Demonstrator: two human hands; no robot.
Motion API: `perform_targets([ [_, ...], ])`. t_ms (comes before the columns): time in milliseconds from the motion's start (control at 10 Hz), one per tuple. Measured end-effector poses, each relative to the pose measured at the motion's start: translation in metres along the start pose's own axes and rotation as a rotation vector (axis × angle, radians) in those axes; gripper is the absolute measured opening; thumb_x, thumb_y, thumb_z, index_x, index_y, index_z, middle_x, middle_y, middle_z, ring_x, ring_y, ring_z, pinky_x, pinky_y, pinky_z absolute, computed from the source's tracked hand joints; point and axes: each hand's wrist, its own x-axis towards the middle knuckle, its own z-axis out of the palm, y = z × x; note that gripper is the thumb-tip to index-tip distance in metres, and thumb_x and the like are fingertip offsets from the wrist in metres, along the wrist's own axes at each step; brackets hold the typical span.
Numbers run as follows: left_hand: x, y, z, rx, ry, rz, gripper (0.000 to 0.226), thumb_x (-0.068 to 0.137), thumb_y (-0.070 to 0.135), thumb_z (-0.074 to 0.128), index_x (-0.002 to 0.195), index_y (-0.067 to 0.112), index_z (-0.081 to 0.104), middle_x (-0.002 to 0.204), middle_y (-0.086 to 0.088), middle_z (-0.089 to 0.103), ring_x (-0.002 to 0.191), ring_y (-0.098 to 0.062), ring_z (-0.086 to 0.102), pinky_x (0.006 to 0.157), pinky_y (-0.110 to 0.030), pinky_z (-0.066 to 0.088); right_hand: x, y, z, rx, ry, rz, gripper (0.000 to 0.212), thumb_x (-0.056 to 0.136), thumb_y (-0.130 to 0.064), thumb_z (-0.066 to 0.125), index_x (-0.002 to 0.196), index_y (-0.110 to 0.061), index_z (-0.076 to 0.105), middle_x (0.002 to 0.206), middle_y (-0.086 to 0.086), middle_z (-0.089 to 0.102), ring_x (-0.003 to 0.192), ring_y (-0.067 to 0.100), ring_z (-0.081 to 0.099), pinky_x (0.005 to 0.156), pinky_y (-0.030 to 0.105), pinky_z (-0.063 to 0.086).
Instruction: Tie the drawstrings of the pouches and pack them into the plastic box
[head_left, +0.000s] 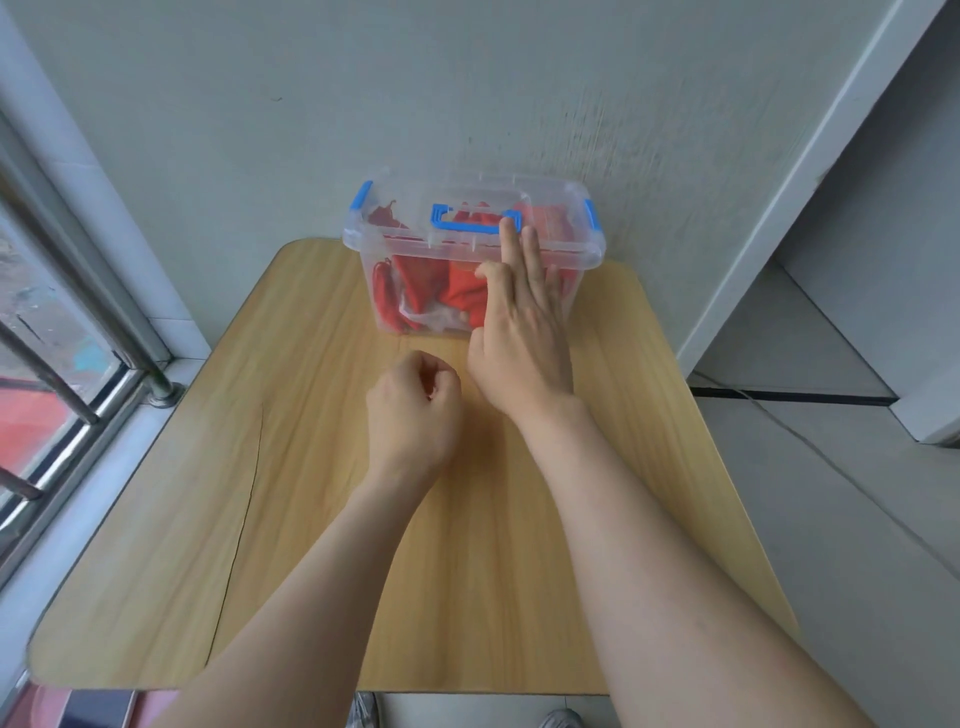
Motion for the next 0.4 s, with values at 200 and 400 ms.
perform_targets([
  [200, 0.004, 0.005, -0.001, -0.016, -0.092, -0.021, 0.017, 0.096, 0.017, 0.054, 0.091, 0.017, 0.07, 0.084, 0.006, 0.071, 0.082, -0.01, 0.065, 0.069, -0.028, 0.05, 0.019, 0.003, -0.003, -0.001, -0.107, 0.03, 0.019, 0.094, 0.002, 0.053, 0.09, -0.016, 0.06, 0.178, 0.009, 0.001, 0.164, 0.027, -0.01, 0.131, 0.059, 0.002],
  [400, 0.01, 0.014, -0.011, -0.271, -0.126, -0.166, 0.032, 0.1, 0.028, 0.048, 0.085, 0.011, 0.07, 0.082, 0.0, 0.074, 0.072, -0.015, 0.066, 0.071, -0.035, 0.053, 0.01, -0.019, -0.011, 0.264, 0.121, 0.151, 0.016, 0.089, 0.001, 0.059, 0.095, -0.013, 0.066, 0.163, 0.017, 0.045, 0.157, 0.03, 0.032, 0.131, 0.041, 0.018],
])
